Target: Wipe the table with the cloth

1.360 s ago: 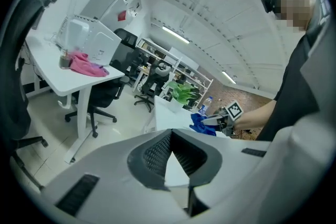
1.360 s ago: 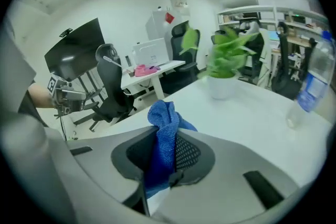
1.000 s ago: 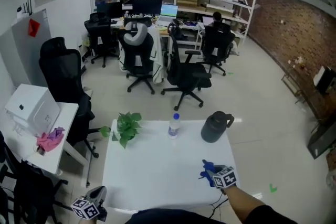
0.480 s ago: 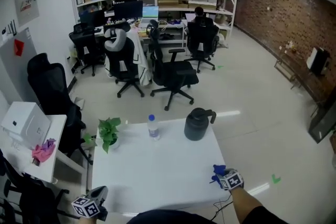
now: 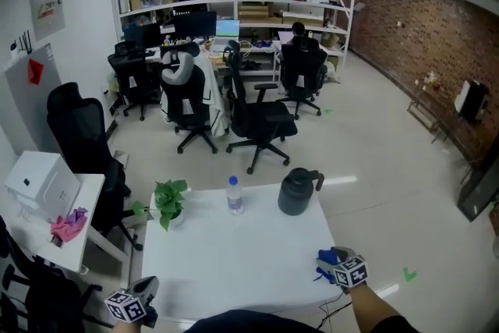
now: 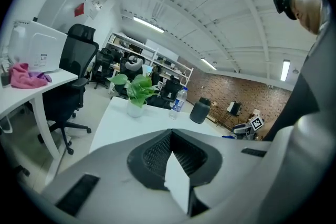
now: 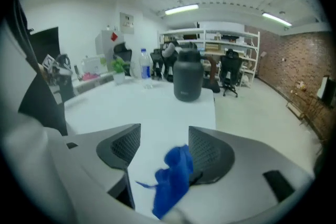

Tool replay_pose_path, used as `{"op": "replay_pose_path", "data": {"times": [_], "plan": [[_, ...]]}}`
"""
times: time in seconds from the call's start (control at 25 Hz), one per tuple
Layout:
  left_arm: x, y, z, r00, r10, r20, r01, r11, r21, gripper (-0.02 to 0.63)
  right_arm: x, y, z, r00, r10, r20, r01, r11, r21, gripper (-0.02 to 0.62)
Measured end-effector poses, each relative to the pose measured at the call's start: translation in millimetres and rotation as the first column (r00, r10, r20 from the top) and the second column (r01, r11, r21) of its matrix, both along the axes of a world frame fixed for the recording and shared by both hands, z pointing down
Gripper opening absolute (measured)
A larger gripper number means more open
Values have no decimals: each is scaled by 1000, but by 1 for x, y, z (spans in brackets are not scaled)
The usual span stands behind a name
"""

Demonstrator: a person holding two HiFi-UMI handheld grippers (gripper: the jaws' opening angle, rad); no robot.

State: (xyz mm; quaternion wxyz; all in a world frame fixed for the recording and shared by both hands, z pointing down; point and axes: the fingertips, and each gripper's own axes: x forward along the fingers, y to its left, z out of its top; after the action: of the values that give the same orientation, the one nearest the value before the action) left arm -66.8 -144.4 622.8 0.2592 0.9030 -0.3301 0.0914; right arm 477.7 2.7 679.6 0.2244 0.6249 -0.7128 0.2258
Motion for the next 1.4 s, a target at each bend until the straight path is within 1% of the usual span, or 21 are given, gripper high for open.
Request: {"op": "replay_pose_path", "data": {"times": [0.04,0.08,0.16,0.24,0.28,0.36,0.44,0.48,0.52,0.64,0.84,1.12,1.4], "plan": [[-3,-1,-2,1000,-1,-8,1,1000,12,-2,-17,-5,-21,999,-34,39,31,997,68,290],[-6,-3,-5,1000,-4,-16,4,1000,23,-2,-36,-8,-39,993,-79,83,68,989,129,238],[-11,-4,-10,999,-12,-33,13,999,39,-2,-75,-12,-64,971,-161,179,119,968,221,120],[-15,-1,-14,999,-12,-48,14,999,48,-2,-105,-12,-76,937,-192,294,108,954,278,-3],[-17,2,-14,999,-9,-53,12,999,52,-2,-116,-11,-78,915,-189,357,81,952,296,-18],[-19,6,-12,998,-6,-60,9,999,51,-2,-126,-12,-77,869,-147,473,-8,950,311,-18],[-20,8,-11,998,-10,-67,13,999,48,-2,-127,-17,-75,834,-107,542,-84,945,317,-18],[-21,9,-11,998,-11,-69,14,999,48,-2,-128,-19,-73,829,-104,550,-92,944,317,-17],[-21,10,-11,997,-11,-70,15,999,49,-2,-131,-21,-71,833,-109,542,-80,946,313,-17],[-23,13,-12,997,-13,-75,17,998,53,-2,-136,-25,-64,860,-130,493,-22,957,290,-17],[-29,17,-13,996,-29,-84,34,998,56,-2,-146,-21,-55,889,-159,429,59,969,239,-17],[-34,20,-11,995,-42,-86,47,997,58,-2,-150,-12,-41,911,-194,364,128,972,196,-17],[-32,25,-9,996,-41,-84,46,997,55,-2,-148,-7,-37,915,-200,350,139,972,190,-17]]}}
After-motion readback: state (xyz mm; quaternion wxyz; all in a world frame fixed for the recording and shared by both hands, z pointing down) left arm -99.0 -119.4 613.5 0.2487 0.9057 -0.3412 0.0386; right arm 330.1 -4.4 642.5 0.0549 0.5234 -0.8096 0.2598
